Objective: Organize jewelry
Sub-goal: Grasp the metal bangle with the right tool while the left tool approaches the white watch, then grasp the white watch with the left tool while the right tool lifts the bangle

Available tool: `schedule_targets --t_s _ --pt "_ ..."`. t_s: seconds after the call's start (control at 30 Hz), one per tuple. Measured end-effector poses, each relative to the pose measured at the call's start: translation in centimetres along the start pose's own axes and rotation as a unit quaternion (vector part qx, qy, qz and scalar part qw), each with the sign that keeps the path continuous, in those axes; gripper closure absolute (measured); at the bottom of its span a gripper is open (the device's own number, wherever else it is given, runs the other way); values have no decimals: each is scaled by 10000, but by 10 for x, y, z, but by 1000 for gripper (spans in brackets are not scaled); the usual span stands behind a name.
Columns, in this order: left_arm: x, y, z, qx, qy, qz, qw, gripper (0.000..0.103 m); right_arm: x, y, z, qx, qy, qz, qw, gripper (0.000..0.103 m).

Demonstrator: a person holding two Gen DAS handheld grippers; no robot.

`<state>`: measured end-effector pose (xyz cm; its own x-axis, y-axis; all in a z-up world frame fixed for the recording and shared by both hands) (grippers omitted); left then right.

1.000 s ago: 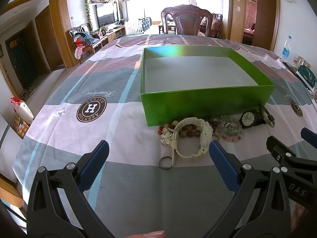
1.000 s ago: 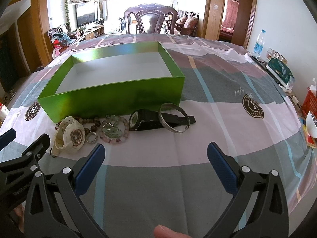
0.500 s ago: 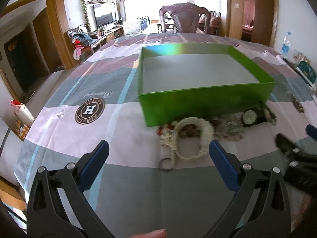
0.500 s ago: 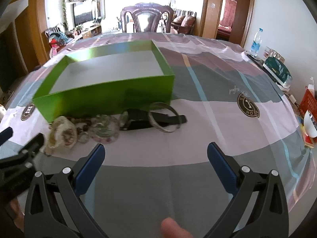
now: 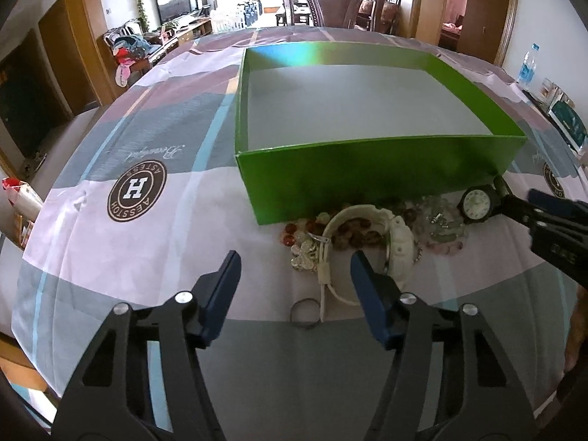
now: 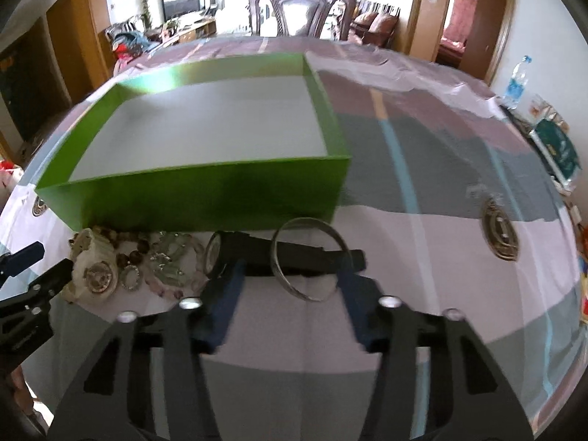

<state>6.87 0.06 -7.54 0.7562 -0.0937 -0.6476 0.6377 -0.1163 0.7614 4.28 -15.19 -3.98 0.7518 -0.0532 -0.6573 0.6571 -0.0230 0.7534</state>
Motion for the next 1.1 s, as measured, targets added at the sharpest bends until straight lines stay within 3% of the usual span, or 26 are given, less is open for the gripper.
schedule_targets --t_s 0.07,0.17,0.37,0.43,0.47,0.53,0.63,0.83,0.97,1.1 --pt "3 0 -2 -23 -25 -19 10000 41 6 -3 -2 49 118 -140 9998 88" --pt "6 0 -6 -84 -45 -55 9999 41 8 -11 -7 154 387 -308 9987 99" --pt "14 -1 -7 -111 -101 -145 9998 42 -14 -29 -29 132 1034 -384 9938 100" --pt "19 -3 -4 -161 -197 -242 9994 57 -22 -35 -33 153 1194 -396 9919 100" --pt "21 -4 -4 -221 -265 -293 9990 71 -26 -37 -33 181 1223 -399 9915 100" --pt "24 -6 -2 -331 -444 -324 9979 77 -30 -39 -29 235 1190 -383 9919 100" --pt "23 -7 -2 -294 -459 -317 9980 78 -34 -40 -20 267 941 -329 9947 99" --pt "8 -20 -6 -173 -611 -421 9971 79 -40 -37 10 438 505 -164 9976 80" --pt "-2 -25 -12 -230 -630 -425 9968 79 -37 -41 21 554 340 -208 9977 57" --pt "-6 -28 -9 -180 -644 -408 9969 72 -32 -45 18 563 353 -279 9974 57"
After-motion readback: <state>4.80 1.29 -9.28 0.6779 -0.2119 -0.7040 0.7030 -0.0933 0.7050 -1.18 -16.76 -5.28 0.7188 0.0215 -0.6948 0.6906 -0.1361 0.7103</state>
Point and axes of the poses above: each gripper's, at about its wrist camera, not at the fingertips, and x roughly the way its jaws point, z to its right, y to its top, the point moved 6 cm from there along x, roughly the way its jaws point, and after that the axes turned 14 degrees about z, right-handed, at the moved point
